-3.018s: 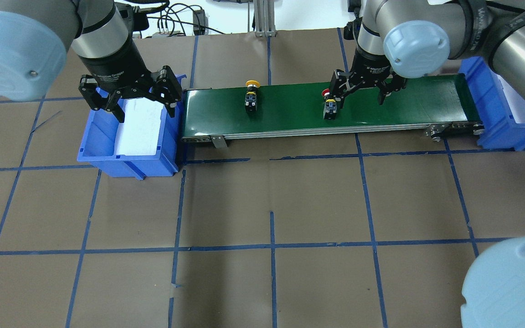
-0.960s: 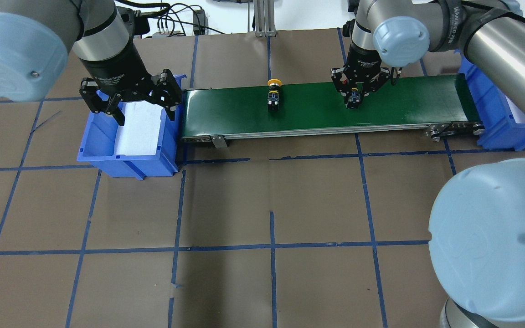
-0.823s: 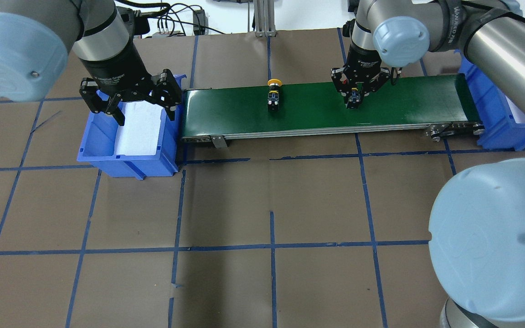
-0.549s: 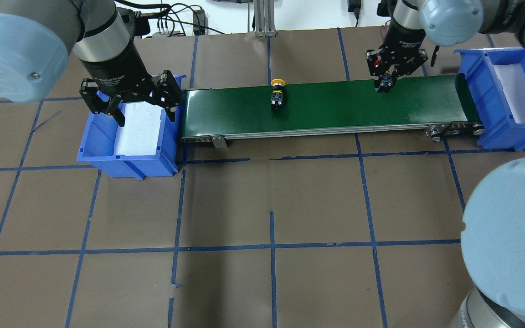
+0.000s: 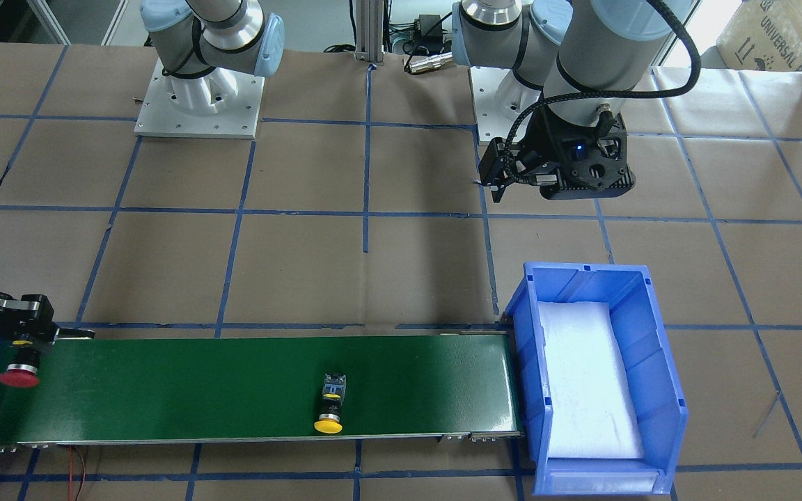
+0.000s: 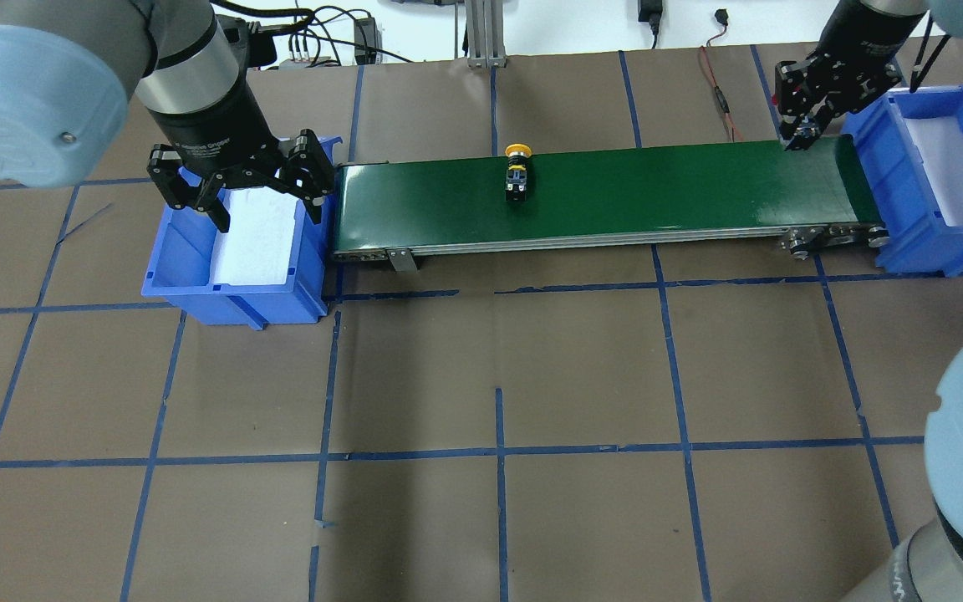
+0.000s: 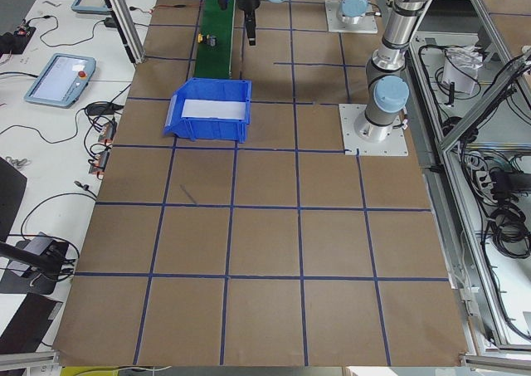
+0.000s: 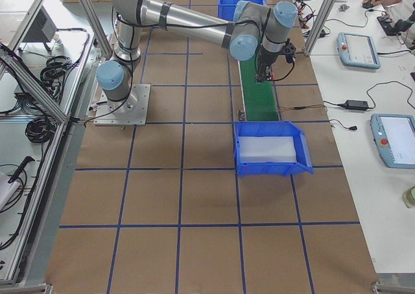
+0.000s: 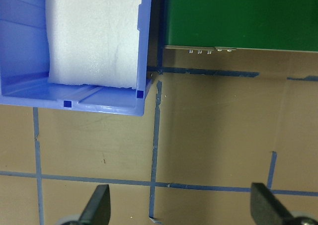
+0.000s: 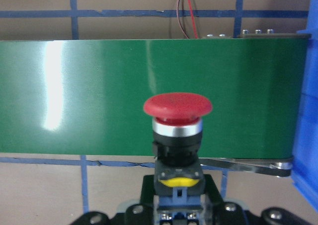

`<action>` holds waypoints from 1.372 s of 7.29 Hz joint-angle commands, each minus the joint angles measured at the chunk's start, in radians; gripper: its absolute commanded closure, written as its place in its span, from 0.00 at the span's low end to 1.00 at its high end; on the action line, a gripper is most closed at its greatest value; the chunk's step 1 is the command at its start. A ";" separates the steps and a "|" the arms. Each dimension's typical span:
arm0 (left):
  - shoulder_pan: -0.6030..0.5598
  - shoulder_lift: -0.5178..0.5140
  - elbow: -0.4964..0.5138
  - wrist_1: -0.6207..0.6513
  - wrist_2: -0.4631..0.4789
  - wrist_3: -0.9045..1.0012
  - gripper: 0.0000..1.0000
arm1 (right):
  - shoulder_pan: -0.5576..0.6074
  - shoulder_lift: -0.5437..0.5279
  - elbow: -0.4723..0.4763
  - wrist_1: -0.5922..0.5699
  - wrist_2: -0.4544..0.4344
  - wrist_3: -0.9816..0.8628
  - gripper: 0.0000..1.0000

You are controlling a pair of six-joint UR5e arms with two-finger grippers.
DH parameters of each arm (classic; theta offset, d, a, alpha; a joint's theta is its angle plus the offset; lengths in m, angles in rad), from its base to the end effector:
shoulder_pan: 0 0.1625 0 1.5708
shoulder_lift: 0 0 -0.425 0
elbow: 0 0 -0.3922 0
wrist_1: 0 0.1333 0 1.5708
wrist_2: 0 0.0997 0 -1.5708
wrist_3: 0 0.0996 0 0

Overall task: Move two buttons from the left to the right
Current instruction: 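Carry the red button into the foam-lined blue bin and release it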

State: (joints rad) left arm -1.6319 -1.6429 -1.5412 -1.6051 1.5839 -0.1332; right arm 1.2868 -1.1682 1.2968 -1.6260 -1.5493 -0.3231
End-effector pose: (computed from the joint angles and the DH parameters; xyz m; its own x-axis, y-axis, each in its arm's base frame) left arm -0.1632 -0.5052 0.4628 -0.9972 -0.0707 -0.0231 -0.0722 0.9946 0.0743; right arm -0.0514 -0.6596 0.3966 -0.9984 -0.0369 -0.0436 -0.0396 0.9972 0.0627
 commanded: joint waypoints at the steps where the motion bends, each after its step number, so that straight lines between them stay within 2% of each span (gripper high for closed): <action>1: 0.001 0.000 0.003 0.004 0.001 0.003 0.00 | -0.131 0.005 -0.013 -0.009 -0.023 -0.208 0.89; 2: 0.001 0.000 0.012 0.001 0.001 0.004 0.00 | -0.164 0.024 -0.017 -0.099 -0.031 -0.340 0.88; 3: 0.003 0.003 0.016 -0.001 0.001 0.010 0.00 | -0.196 0.069 -0.030 -0.145 -0.072 -0.387 0.85; 4: 0.003 0.003 0.016 -0.003 0.001 0.010 0.00 | -0.228 0.129 -0.081 -0.167 -0.104 -0.414 0.85; 6: 0.001 0.008 0.018 -0.004 0.002 0.010 0.00 | -0.291 0.255 -0.216 -0.150 -0.103 -0.465 0.85; 7: 0.003 0.008 0.019 -0.004 0.002 0.010 0.00 | -0.290 0.300 -0.234 -0.149 -0.101 -0.465 0.85; 10: 0.000 0.009 0.016 -0.004 0.002 0.009 0.00 | -0.245 0.323 -0.226 -0.150 -0.092 -0.380 0.84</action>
State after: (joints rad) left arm -1.6310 -1.6342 -1.5240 -1.6091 1.5861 -0.1237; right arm 1.0206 -0.8576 1.0703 -1.7752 -1.6423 -0.7277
